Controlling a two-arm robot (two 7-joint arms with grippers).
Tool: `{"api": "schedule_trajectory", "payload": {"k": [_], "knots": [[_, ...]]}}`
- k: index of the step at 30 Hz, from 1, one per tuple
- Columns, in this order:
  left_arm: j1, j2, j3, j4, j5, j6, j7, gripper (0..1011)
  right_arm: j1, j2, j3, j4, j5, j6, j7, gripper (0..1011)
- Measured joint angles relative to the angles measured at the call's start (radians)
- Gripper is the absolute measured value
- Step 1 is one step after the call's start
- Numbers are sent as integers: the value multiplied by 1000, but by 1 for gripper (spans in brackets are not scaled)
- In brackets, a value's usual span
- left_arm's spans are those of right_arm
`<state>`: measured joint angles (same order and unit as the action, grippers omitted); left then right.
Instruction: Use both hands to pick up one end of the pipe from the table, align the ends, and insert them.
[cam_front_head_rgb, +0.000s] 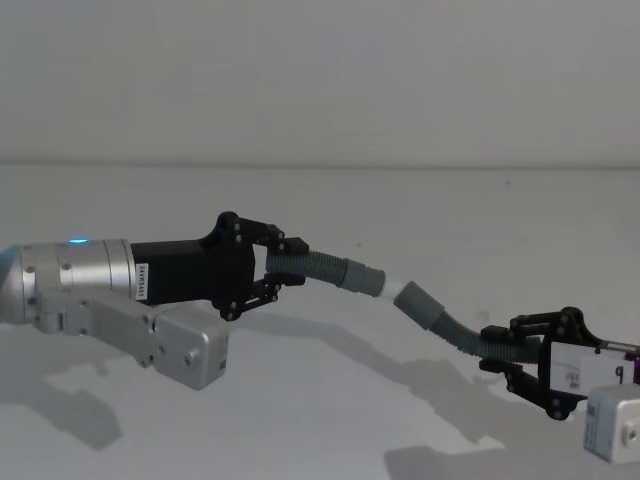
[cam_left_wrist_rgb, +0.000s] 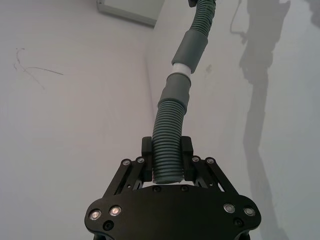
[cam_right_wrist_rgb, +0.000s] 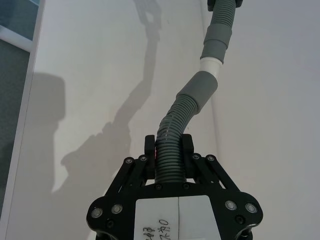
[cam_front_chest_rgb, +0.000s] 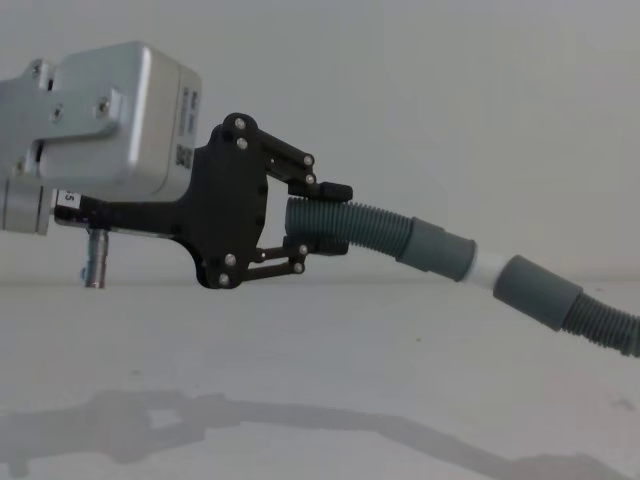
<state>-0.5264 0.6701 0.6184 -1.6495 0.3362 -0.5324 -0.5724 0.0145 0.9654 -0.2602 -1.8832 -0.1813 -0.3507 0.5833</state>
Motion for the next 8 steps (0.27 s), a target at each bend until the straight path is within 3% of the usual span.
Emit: {"api": "schedule_trajectory", "payload": {"k": [8], "knots": [[0, 0, 0, 0, 0, 0, 0, 319, 3, -1, -2, 1, 1, 0, 0, 290]]}}
